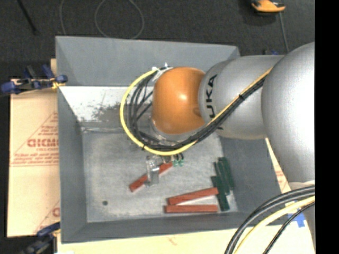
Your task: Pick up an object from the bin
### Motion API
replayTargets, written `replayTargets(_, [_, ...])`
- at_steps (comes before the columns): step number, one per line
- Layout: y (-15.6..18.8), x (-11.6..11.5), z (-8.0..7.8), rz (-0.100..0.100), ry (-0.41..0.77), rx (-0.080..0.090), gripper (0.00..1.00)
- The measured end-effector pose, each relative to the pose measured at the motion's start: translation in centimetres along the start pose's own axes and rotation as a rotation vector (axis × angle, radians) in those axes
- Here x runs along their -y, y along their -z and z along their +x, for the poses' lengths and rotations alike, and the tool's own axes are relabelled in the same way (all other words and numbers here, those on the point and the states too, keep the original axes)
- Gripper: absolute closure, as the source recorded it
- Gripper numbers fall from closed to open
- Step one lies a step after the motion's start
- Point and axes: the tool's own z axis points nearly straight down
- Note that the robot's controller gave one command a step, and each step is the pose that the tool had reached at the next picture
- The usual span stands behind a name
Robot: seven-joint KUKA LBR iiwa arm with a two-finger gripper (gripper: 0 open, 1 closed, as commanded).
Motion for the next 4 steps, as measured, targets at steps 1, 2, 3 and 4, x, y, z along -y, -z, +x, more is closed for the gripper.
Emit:
replayTargets(1, [-5.2, 1.4, 3.3, -0.002, -0.010, 0.000, 0.00])
replayTargets(2, [-4.8, 1.3, 3.0, -0.003, -0.013, 0.007, 1.00])
replayTargets(3, [10.3, 1.6, 0.7, 0.000, -0.022, 0.016, 1.00])
replayTargets(4, [9.8, 1.6, 0.9, -0.002, -0.024, 0.007, 0.00])
